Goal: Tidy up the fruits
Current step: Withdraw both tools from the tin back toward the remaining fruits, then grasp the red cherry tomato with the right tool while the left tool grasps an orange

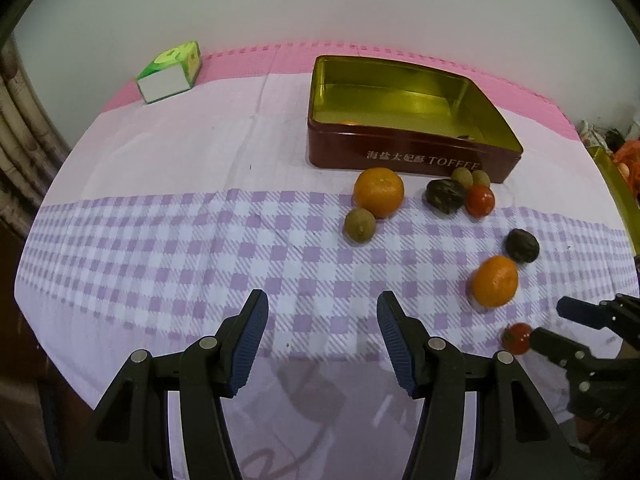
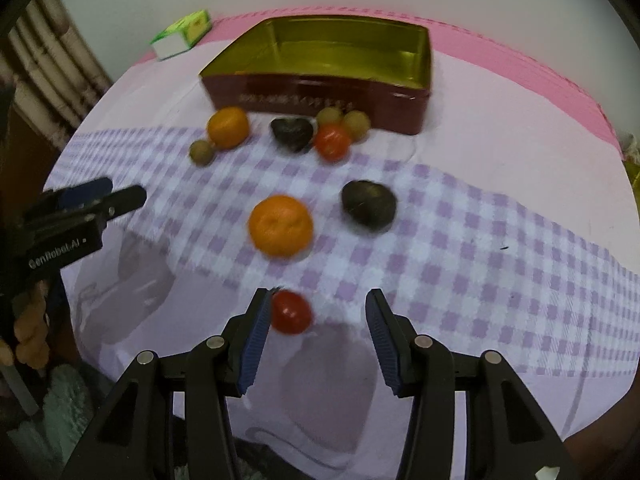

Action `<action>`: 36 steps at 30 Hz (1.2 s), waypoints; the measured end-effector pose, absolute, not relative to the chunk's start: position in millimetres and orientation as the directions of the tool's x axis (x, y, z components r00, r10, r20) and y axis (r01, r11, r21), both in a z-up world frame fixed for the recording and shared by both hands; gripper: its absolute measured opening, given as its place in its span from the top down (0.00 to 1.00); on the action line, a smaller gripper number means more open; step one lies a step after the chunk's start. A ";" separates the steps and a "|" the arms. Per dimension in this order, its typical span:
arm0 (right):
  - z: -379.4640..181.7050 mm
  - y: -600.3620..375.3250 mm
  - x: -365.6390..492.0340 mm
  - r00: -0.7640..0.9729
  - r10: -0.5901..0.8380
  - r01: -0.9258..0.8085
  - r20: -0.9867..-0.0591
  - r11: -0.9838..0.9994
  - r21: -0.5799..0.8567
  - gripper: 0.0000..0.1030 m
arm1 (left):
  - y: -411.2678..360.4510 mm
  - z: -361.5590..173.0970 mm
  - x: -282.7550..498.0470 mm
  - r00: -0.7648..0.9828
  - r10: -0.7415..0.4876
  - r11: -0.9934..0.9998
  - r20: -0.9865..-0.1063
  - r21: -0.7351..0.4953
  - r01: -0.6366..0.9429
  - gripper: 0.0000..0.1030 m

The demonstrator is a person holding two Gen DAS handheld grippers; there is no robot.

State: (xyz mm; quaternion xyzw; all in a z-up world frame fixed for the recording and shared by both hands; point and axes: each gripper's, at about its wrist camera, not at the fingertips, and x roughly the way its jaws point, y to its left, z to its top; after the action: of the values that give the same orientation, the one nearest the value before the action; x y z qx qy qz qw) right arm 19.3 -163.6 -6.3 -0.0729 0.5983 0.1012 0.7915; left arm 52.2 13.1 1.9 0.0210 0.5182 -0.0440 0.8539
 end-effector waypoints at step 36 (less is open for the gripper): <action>-38.5 -154.1 26.7 0.167 0.037 -0.266 -0.985 0.964 -0.008 0.75 | -19.4 -21.4 53.4 0.374 -0.067 0.980 -0.925 0.010 0.200 0.44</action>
State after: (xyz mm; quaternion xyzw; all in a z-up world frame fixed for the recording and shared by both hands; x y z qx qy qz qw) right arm 26.7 -154.1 -38.5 -0.0897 0.6376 0.1001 0.7586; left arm 53.4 -19.4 -21.4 0.0600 0.5537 -0.0805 0.8266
